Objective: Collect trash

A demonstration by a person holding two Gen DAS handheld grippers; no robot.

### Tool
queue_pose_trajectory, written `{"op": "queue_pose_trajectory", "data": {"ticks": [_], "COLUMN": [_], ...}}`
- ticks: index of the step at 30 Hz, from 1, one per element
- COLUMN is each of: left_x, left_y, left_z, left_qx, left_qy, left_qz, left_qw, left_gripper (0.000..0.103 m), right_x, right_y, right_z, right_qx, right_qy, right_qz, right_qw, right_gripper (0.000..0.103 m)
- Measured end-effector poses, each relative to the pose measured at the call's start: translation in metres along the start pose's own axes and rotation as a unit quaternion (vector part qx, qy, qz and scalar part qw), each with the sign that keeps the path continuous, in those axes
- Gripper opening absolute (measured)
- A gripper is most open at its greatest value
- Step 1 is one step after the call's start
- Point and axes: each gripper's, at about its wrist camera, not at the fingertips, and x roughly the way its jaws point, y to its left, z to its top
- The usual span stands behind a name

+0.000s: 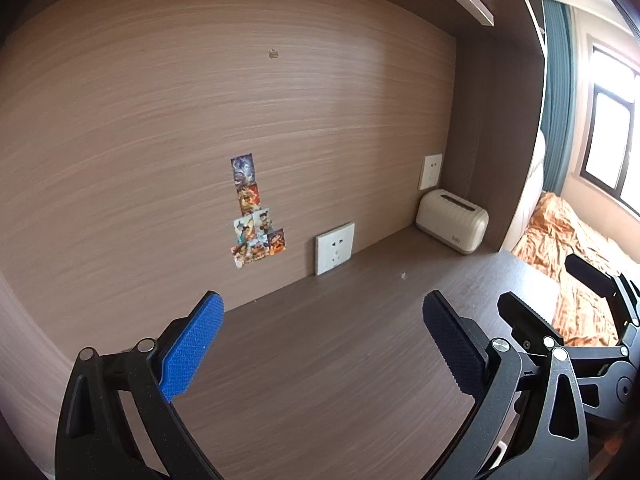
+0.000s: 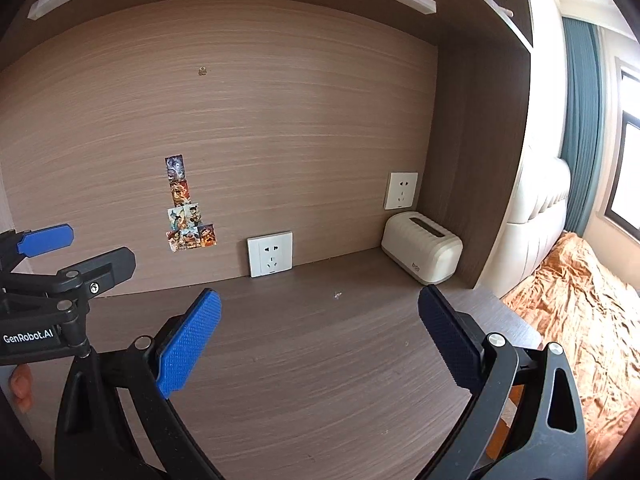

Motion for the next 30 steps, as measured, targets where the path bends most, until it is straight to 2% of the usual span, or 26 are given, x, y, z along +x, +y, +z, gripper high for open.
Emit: {"op": "queue_pose_trajectory", "data": {"ticks": [8,30], "left_x": [-0.007,-0.010], "left_y": [-0.005,-0.020], "left_z": [0.002,0.004], "left_qx": [0.024,0.028], "left_qy": [-0.012,-0.014], "left_qz": [0.013,0.016], "left_qw": [0.9996,0.9994], "left_gripper": [0.098,0.098], "right_x": [-0.001,-0.001], "right_y": [0.003,-0.005], "right_z": [0.001,-0.005], "right_qx": [0.001,-0.002], "right_qy": [0.005,0.008], "right_qz": [-0.009,-0.012], "right_qw": [1.000,1.000], "right_gripper": [0.098,0.098]}}
